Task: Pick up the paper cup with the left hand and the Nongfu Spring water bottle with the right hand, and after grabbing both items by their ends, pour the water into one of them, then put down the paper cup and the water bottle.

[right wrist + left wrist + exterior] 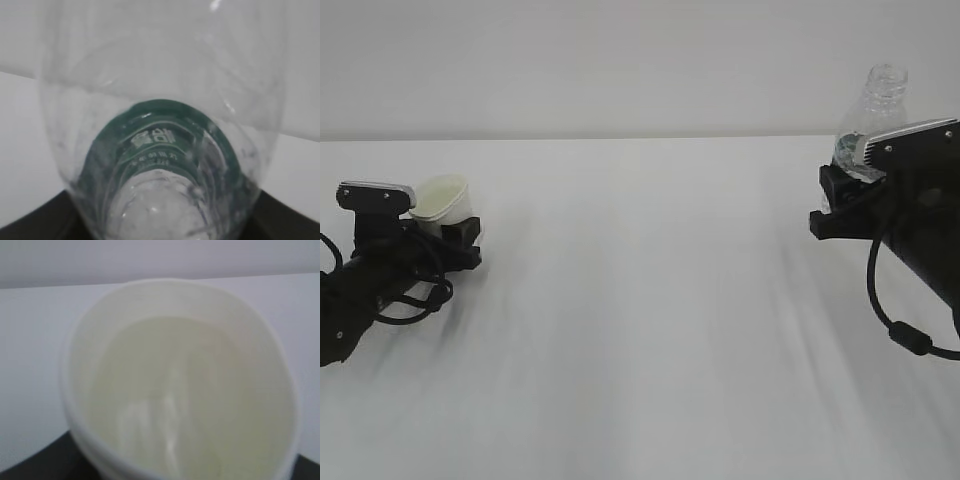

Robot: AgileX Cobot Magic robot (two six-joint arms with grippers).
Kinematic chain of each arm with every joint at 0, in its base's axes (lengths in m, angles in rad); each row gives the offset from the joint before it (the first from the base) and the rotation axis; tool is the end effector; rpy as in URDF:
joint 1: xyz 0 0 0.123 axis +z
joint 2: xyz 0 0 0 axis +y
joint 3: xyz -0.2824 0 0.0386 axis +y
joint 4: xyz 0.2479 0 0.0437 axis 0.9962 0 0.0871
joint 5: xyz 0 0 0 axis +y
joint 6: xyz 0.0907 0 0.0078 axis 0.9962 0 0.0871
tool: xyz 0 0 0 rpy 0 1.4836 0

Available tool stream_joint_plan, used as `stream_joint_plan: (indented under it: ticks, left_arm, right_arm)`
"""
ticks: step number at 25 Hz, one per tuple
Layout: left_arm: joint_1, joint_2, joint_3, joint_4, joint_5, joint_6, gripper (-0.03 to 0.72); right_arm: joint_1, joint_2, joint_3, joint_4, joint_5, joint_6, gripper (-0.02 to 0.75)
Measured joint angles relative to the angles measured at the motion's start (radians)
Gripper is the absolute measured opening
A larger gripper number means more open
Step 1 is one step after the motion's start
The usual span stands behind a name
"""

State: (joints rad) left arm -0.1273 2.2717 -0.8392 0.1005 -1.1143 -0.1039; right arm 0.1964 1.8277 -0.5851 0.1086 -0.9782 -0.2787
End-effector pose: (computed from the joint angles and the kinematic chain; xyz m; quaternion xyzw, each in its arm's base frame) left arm 0.3732 -0.0560 0.0534 0.0545 0.7823 -0.0930 0.6135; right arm 0.3150 0.0543 0.1494 -0.1295 0.7565 -0.0414 0.6397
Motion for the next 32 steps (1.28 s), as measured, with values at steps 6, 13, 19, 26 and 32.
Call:
stream_joint_plan:
  ticks: [6,13,19,26,32]
  left_arm:
    - [0.0,0.04,-0.008,0.0,-0.048,0.0,0.421]
    - [0.0,0.048,-0.008,0.0,-0.069,0.0,0.424]
    - [0.0,0.048,-0.008,0.011,-0.062,0.0,0.547]
    - [0.0,0.045,-0.008,0.016,-0.042,0.0,0.614]
    - [0.0,-0.008,0.041,0.012,-0.042,0.0,0.613]
  right_arm:
    - [0.0,0.0,0.0,0.0,0.0,0.0,0.429]
    - [0.0,0.0,0.0,-0.006,0.0,0.0,0.429]
    - [0.0,0.0,0.0,-0.008,0.0,0.0,0.429]
    - [0.0,0.0,0.0,-0.023,0.0,0.0,0.429]
    - [0.0,0.0,0.0,-0.023,0.0,0.0,0.429]
